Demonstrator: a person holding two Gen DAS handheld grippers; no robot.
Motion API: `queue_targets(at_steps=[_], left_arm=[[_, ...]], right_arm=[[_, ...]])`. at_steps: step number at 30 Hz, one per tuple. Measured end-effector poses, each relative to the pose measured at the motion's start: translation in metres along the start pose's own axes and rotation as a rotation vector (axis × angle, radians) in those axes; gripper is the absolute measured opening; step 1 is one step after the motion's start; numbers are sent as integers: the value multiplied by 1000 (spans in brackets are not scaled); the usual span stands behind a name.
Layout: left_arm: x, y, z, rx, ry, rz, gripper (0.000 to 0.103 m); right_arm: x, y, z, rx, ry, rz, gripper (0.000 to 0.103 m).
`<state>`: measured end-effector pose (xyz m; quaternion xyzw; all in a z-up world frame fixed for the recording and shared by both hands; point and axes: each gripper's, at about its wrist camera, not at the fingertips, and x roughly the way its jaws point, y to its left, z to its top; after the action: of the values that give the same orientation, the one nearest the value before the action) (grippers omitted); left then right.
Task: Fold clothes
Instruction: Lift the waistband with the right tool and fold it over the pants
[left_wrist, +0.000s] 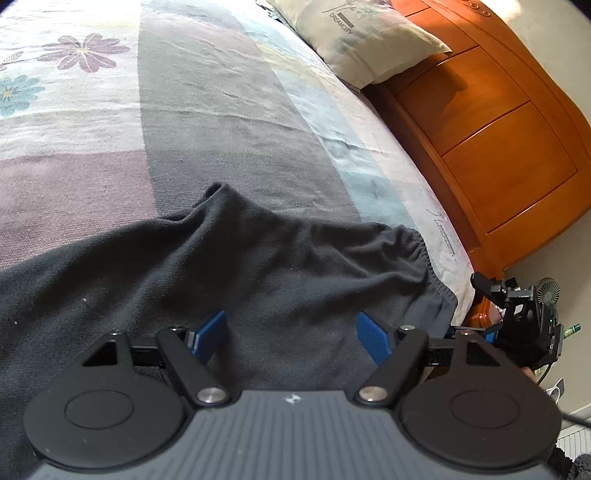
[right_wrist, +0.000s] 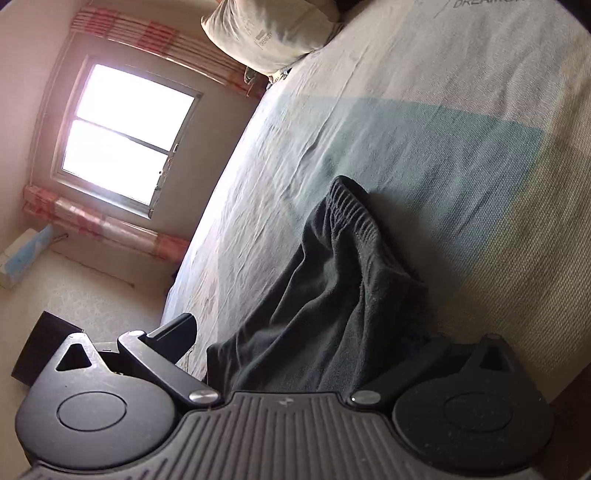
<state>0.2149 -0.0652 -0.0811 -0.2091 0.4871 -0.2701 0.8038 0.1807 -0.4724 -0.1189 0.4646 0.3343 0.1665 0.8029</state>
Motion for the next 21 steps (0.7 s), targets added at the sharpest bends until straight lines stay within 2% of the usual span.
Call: queue_targets(at_steps=[5,8,13,15,17,21], left_arm=[[-4,0,-1,9,4,-1,78],[-7,3,-2,-1,-4,-1,78],[-14,7,2,26,-43,27,78],[-17,7,5,48,-67,50,78],[-19,11,11,28,-77,54,78],[-23,17,13,-10,-99,46,78]], right_arm=[[10,-2,12,16,-85,13,103],[12,1,10,17,-71,-6,103],[10,9,-12,-114,-60,-9,103],[17,10,-6,-116,-64,-31,103],[22,9,5,-83,-84,-44,103],[18,2,5,-121,-110,8,102]])
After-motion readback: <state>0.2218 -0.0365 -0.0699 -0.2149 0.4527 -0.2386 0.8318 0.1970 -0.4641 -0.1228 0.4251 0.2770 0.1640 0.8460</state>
